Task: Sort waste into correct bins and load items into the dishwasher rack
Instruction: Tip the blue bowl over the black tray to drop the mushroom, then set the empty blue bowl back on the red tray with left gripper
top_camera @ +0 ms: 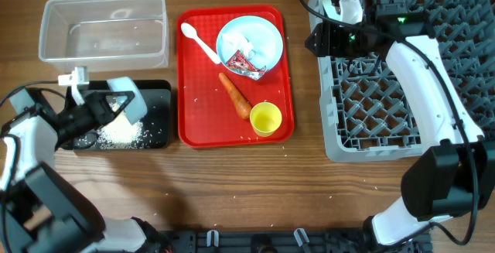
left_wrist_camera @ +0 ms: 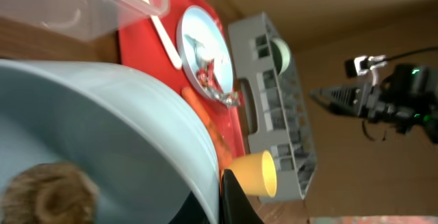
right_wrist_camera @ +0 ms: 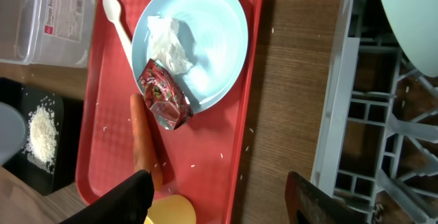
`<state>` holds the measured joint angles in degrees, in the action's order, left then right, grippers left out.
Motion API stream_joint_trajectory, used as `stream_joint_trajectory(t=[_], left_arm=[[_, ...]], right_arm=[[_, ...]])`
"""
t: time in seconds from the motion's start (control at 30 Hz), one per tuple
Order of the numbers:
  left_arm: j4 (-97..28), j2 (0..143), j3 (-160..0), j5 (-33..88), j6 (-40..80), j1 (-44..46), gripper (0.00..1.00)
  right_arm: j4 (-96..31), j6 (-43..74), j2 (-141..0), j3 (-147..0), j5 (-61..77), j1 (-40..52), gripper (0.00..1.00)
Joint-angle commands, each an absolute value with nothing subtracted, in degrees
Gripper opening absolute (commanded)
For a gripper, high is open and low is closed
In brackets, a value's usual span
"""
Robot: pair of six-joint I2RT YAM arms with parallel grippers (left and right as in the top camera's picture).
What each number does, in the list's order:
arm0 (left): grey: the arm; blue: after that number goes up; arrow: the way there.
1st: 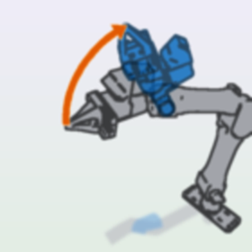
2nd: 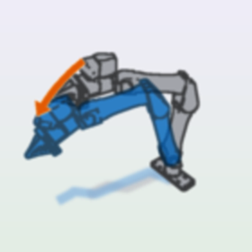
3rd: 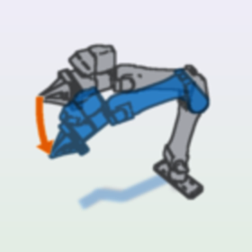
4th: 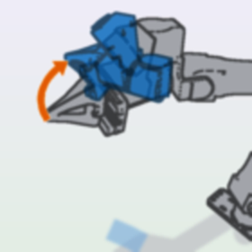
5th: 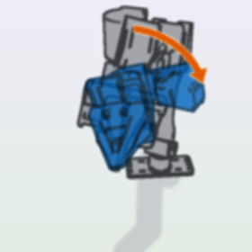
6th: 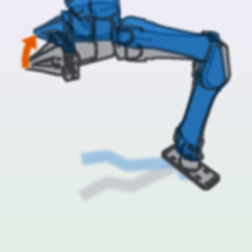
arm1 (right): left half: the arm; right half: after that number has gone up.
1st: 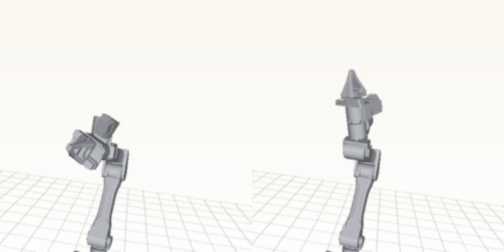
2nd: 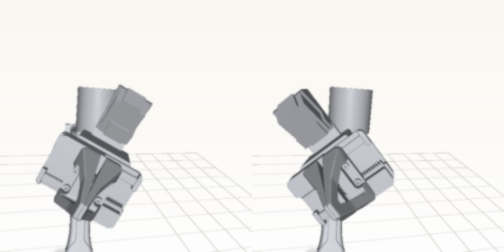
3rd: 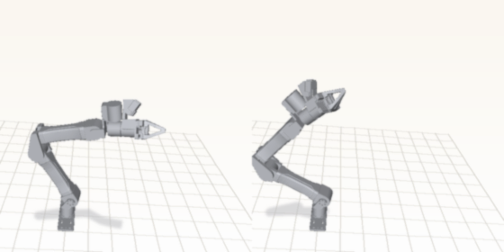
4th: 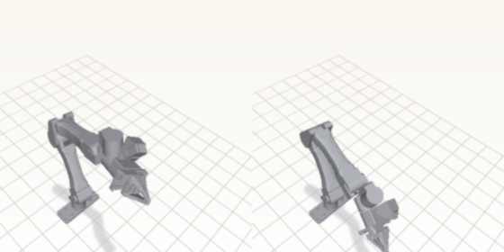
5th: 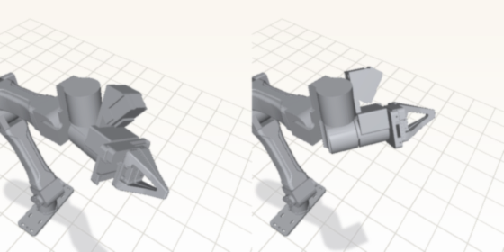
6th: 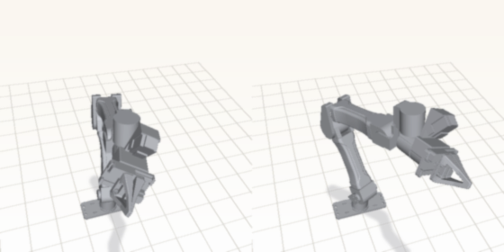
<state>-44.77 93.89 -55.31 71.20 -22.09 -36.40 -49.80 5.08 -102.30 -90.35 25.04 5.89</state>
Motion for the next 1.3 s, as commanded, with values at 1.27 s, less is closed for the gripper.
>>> stream_joint_trajectory(t=[1.27], left_arm=[[-28.29, 93.30, -56.34, -7.64, 7.77, 32.36, 0.07]], right_arm=[[-46.44, 3.36, -100.88, -90.26, 24.05, 13.87, 0.57]])
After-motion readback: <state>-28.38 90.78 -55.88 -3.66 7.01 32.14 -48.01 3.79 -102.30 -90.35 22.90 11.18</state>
